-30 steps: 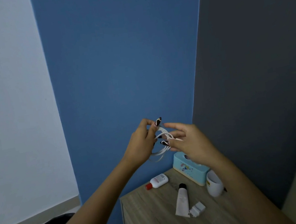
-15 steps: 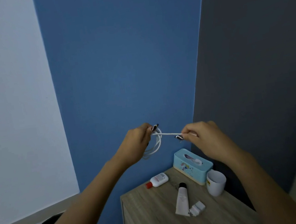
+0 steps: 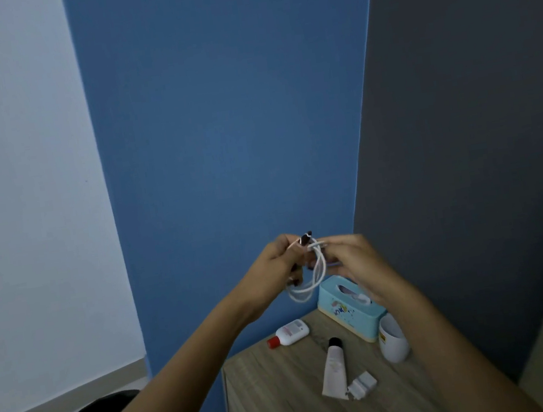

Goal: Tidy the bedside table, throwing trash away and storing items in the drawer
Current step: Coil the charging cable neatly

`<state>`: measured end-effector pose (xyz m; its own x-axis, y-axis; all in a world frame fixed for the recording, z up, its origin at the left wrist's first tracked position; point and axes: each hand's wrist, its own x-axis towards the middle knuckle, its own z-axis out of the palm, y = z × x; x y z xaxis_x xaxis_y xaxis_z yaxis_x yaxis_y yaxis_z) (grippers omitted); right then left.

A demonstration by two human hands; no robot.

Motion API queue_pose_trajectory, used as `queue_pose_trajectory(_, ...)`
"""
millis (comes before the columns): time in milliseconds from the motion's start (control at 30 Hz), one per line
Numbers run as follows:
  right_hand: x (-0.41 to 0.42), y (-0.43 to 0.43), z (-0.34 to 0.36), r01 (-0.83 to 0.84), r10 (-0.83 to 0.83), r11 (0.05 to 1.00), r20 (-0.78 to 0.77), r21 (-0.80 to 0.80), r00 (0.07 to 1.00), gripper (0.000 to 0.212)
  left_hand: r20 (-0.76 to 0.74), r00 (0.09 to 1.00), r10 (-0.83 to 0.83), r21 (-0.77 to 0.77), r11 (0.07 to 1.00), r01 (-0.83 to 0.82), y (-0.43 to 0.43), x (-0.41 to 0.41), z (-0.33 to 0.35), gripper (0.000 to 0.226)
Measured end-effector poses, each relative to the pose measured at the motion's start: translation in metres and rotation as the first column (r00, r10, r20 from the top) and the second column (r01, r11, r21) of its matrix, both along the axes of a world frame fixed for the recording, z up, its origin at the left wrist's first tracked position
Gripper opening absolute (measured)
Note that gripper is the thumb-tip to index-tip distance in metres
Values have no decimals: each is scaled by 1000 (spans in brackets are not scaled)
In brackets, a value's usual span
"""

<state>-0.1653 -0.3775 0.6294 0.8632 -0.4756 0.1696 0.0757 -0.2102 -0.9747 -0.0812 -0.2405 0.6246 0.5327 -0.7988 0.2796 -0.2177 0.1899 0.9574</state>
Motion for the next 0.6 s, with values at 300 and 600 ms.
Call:
queue_pose_trajectory(300,0,17,0,-224,218,945,51,239,975,16,506,786,356,-123,931,-342,2,1,10,21)
queue_pose_trajectory(600,-2,20,0,-31,35,995,-42,94,999,15,592,682,430,-195,897,-396,-1,6,-5,22)
